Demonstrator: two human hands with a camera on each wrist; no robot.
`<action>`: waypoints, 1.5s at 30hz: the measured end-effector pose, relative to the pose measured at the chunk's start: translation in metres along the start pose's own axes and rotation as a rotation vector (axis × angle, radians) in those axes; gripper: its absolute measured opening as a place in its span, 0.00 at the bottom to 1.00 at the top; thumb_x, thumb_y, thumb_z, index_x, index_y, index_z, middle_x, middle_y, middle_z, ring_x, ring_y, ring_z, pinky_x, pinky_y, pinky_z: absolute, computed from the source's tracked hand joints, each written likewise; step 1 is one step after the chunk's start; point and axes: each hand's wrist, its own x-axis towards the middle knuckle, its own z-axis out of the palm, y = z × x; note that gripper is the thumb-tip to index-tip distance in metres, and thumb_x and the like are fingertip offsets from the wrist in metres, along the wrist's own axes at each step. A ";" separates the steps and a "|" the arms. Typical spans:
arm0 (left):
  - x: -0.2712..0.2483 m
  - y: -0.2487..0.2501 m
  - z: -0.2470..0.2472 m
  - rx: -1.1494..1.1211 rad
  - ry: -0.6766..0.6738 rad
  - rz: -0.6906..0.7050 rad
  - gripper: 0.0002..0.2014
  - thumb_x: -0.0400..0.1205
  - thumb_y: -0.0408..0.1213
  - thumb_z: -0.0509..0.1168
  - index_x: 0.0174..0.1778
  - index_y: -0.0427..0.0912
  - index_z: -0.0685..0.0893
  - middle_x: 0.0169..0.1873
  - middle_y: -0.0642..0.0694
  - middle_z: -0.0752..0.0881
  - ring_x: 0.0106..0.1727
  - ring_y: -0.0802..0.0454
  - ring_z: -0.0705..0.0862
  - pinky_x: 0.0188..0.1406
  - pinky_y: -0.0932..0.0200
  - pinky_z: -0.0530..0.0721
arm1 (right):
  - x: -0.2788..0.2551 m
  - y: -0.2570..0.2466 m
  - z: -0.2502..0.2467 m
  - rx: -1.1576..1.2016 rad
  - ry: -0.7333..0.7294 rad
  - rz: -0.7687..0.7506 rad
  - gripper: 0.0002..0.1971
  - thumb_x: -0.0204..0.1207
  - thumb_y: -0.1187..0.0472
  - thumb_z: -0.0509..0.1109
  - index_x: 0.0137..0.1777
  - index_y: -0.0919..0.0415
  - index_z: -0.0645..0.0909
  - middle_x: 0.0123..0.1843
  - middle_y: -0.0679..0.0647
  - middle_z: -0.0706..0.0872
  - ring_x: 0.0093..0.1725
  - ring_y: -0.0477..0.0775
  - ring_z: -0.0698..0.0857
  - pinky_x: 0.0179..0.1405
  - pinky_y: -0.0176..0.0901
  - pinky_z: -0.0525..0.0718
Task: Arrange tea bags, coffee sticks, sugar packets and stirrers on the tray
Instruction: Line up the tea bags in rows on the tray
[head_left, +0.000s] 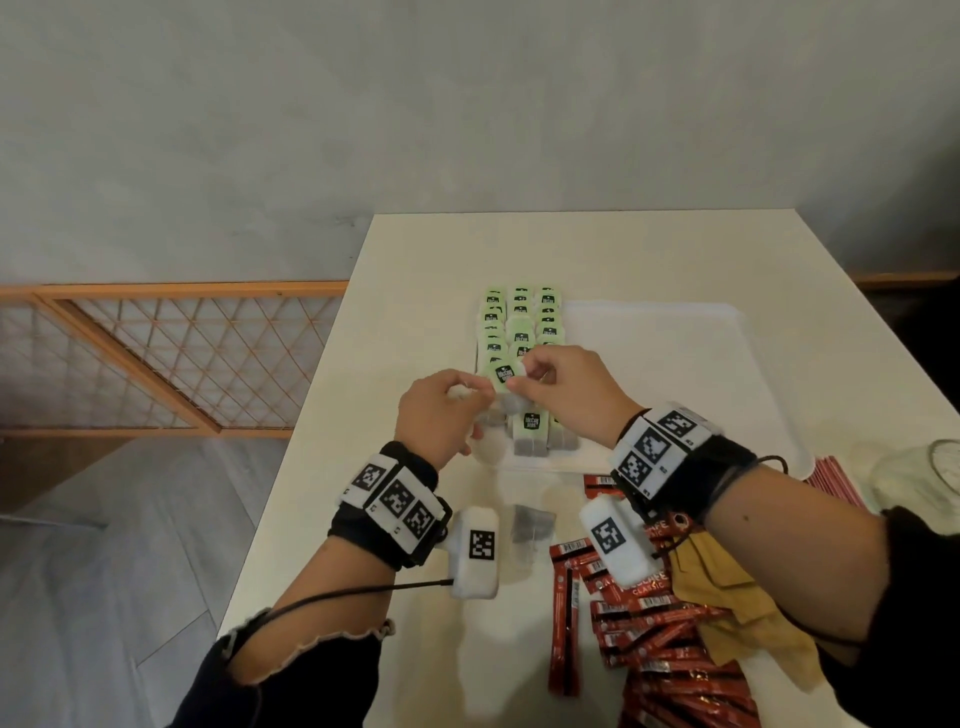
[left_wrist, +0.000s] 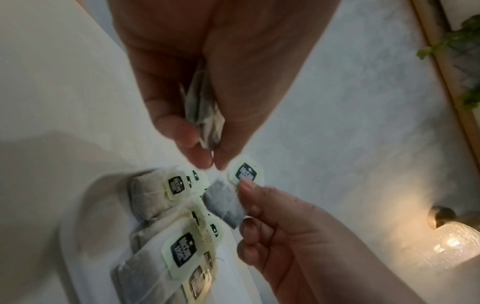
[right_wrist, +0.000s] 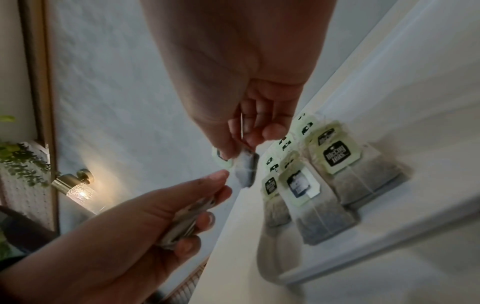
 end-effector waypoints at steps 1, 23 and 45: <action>0.001 0.001 0.001 0.003 0.063 0.024 0.02 0.78 0.37 0.71 0.44 0.45 0.88 0.31 0.48 0.89 0.25 0.54 0.86 0.18 0.61 0.79 | 0.000 -0.001 0.000 0.021 0.012 0.023 0.11 0.76 0.58 0.75 0.35 0.59 0.78 0.32 0.49 0.82 0.32 0.45 0.79 0.39 0.38 0.78; -0.010 -0.025 -0.022 0.217 -0.100 -0.009 0.06 0.76 0.39 0.74 0.45 0.44 0.87 0.34 0.45 0.88 0.24 0.55 0.84 0.19 0.61 0.81 | 0.014 0.015 0.034 -0.342 -0.029 0.031 0.09 0.72 0.49 0.77 0.44 0.54 0.88 0.47 0.50 0.79 0.48 0.51 0.80 0.45 0.41 0.75; -0.058 -0.022 0.005 0.388 -0.296 -0.134 0.11 0.76 0.44 0.73 0.39 0.38 0.90 0.30 0.49 0.86 0.21 0.57 0.80 0.17 0.67 0.73 | -0.094 0.007 -0.011 -0.168 -0.268 -0.062 0.23 0.67 0.75 0.72 0.55 0.48 0.84 0.52 0.47 0.81 0.42 0.49 0.81 0.40 0.30 0.78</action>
